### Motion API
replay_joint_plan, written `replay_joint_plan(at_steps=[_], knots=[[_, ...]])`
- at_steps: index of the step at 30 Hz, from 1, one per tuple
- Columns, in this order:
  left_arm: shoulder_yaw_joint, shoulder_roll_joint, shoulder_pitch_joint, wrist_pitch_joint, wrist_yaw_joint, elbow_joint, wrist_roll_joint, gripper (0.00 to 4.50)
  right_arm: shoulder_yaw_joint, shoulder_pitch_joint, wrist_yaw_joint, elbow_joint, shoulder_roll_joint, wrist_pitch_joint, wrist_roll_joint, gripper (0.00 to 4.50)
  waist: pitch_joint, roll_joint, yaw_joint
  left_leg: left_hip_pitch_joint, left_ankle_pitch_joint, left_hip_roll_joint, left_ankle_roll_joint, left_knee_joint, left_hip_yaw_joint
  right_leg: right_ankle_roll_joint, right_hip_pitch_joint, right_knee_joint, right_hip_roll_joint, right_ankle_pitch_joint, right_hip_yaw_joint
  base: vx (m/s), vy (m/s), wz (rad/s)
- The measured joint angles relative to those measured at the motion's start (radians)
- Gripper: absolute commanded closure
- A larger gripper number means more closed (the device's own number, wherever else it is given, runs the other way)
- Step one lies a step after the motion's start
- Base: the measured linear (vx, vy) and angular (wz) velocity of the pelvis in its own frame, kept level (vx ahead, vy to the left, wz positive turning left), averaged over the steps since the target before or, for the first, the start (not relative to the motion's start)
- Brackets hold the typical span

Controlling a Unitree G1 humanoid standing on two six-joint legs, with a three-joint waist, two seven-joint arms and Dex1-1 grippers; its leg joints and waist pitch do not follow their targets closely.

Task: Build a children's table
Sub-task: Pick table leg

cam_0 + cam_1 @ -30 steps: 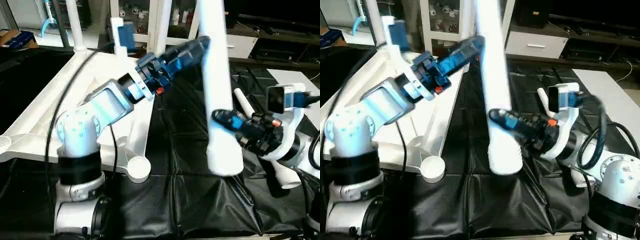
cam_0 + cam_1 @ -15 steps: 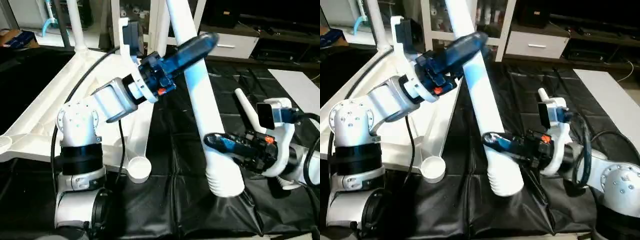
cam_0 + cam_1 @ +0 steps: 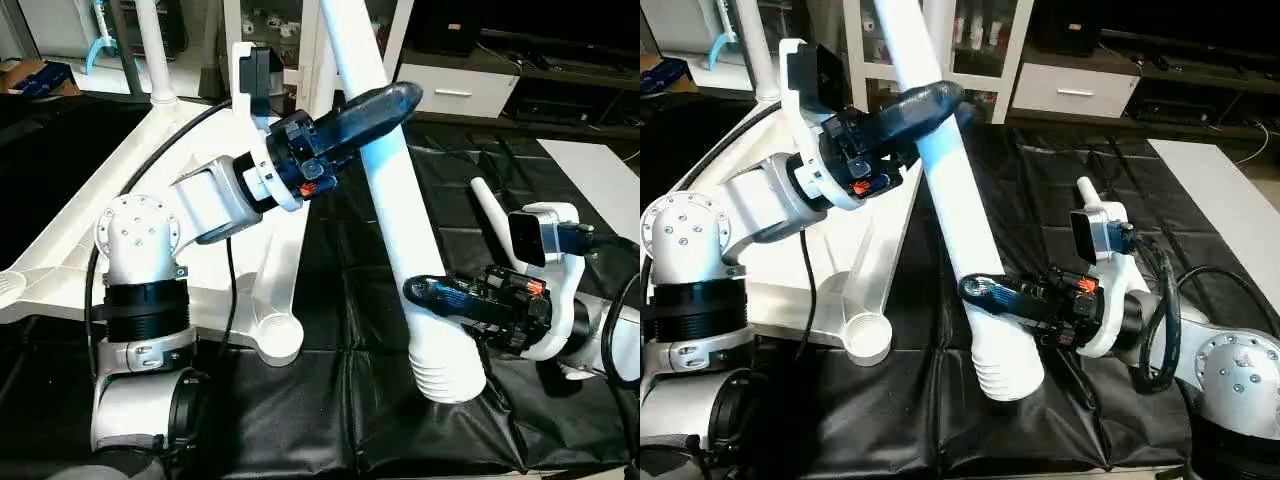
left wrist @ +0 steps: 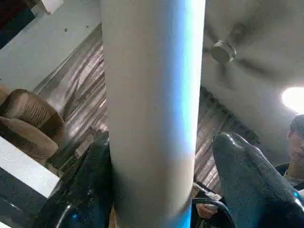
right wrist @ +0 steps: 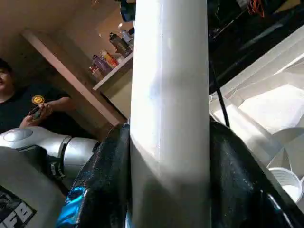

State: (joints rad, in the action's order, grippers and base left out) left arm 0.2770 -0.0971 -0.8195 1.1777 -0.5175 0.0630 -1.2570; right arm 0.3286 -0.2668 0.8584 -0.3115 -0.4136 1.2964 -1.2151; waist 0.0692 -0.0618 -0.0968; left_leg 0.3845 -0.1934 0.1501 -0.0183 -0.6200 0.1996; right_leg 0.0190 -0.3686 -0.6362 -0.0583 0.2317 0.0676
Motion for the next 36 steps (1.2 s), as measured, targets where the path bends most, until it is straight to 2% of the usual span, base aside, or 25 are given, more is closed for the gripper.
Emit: replay_joint_plan(at_steps=[14, 18, 19, 21, 23, 26, 29, 31, 32, 33, 35, 36], knots=[[0.001, -0.001, 0.000, -0.007, 0.020, 0.022, 0.010, 2.71, -0.025, 0.004, 0.000, 0.001, -0.011, -0.034, 0.005, 2.65, 0.000, 0.001, 0.000, 0.000, 0.000, 0.000, 0.000, 0.000, 0.000, 0.000, 0.000, 0.000, 0.000, 0.000, 0.000, 0.000, 0.000, 0.00], [-0.001, -0.001, 0.000, -0.008, 0.022, 0.022, 0.011, 2.76, -0.043, 0.020, 0.003, -0.002, -0.024, -0.067, 0.010, 2.65, 0.000, 0.001, -0.002, 0.000, 0.000, 0.000, 0.000, 0.000, 0.000, 0.000, 0.000, 0.000, 0.000, 0.000, 0.000, 0.000, 0.000, 0.00], [-0.001, -0.001, 0.000, -0.009, 0.023, 0.023, 0.012, 2.78, -0.050, 0.023, 0.003, -0.005, -0.025, -0.080, 0.015, 2.30, 0.000, 0.001, -0.002, 0.000, 0.000, 0.000, 0.000, 0.000, 0.000, 0.000, 0.000, 0.000, 0.000, 0.000, 0.000, 0.000, 0.000, 0.00], [-0.001, -0.003, 0.000, -0.010, 0.024, 0.024, 0.016, 2.78, -0.062, 0.023, 0.002, -0.007, -0.025, -0.092, 0.026, 1.95, 0.000, 0.003, -0.001, -0.001, 0.000, 0.000, 0.000, 0.000, 0.000, 0.000, 0.001, 0.000, 0.000, 0.000, 0.000, 0.000, 0.000, 0.00], [-0.002, -0.013, 0.000, -0.018, 0.032, 0.024, 0.026, 2.78, -0.062, 0.019, -0.021, -0.008, -0.025, -0.105, 0.052, 1.93, 0.000, 0.003, 0.000, -0.001, 0.000, 0.000, 0.000, 0.000, 0.000, 0.000, 0.001, 0.000, 0.000, 0.000, 0.000, 0.000, 0.000, 0.00], [-0.005, -0.028, 0.000, -0.032, 0.040, 0.024, 0.050, 2.78, -0.063, 0.004, -0.045, -0.004, -0.025, -0.113, 0.084, 1.49, 0.000, 0.003, 0.001, -0.001, 0.000, 0.000, 0.000, 0.000, 0.000, 0.000, 0.001, 0.000, 0.000, 0.000, 0.000, 0.000, 0.000, 0.00], [-0.022, -0.039, -0.003, -0.050, 0.049, 0.017, 0.078, 2.78, -0.080, -0.002, -0.045, -0.001, -0.058, -0.151, 0.130, 1.40, 0.000, 0.003, -0.001, -0.001, 0.000, 0.000, 0.000, 0.000, 0.000, 0.000, 0.001, 0.001, 0.000, 0.000, 0.000, 0.000, 0.000, 0.00], [-0.040, -0.051, -0.013, -0.063, 0.072, 0.008, 0.121, 2.78, -0.104, -0.005, -0.045, -0.001, -0.092, -0.201, 0.190, 1.18, 0.000, 0.003, -0.001, -0.001, 0.000, 0.000, 0.000, 0.000, 0.000, -0.001, 0.001, 0.001, 0.000, -0.001, 0.000, 0.000, 0.000, 0.00], [-0.056, -0.062, -0.020, -0.078, 0.091, -0.005, 0.159, 2.78, -0.131, -0.015, -0.050, 0.000, -0.112, -0.251, 0.248, 1.00, 0.000, 0.003, 0.001, -0.001, 0.000, 0.000, 0.000, 0.000, 0.000, -0.002, 0.001, 0.001, 0.000, -0.001, 0.000, 0.000, 0.000, 0.00], [-0.088, -0.079, -0.030, -0.095, 0.114, -0.012, 0.206, 2.78, -0.161, -0.031, -0.060, 0.006, -0.139, -0.294, 0.308, 1.00, 0.000, 0.003, 0.003, -0.001, 0.000, 0.000, 0.000, 0.000, 0.000, -0.003, 0.001, 0.001, 0.000, -0.002, 0.000, 0.000, 0.000, 0.00], [-0.139, -0.106, -0.046, -0.116, 0.158, -0.034, 0.295, 2.78, -0.173, -0.066, -0.091, 0.025, -0.174, -0.335, 0.386, 0.86, 0.000, 0.003, 0.006, -0.001, 0.001, 0.000, -0.001, 0.000, 0.000, -0.004, 0.001, 0.001, 0.000, -0.003, 0.000, 0.000, 0.000, 0.00], [-0.159, -0.113, -0.047, -0.131, 0.177, -0.042, 0.329, 2.78, -0.173, -0.080, -0.097, 0.026, -0.180, -0.337, 0.396, 0.75, 0.000, 0.003, 0.007, -0.001, 0.000, 0.000, -0.001, 0.000, 0.000, -0.004, 0.001, 0.001, 0.000, -0.003, 0.000, 0.000, 0.000, 0.00]])
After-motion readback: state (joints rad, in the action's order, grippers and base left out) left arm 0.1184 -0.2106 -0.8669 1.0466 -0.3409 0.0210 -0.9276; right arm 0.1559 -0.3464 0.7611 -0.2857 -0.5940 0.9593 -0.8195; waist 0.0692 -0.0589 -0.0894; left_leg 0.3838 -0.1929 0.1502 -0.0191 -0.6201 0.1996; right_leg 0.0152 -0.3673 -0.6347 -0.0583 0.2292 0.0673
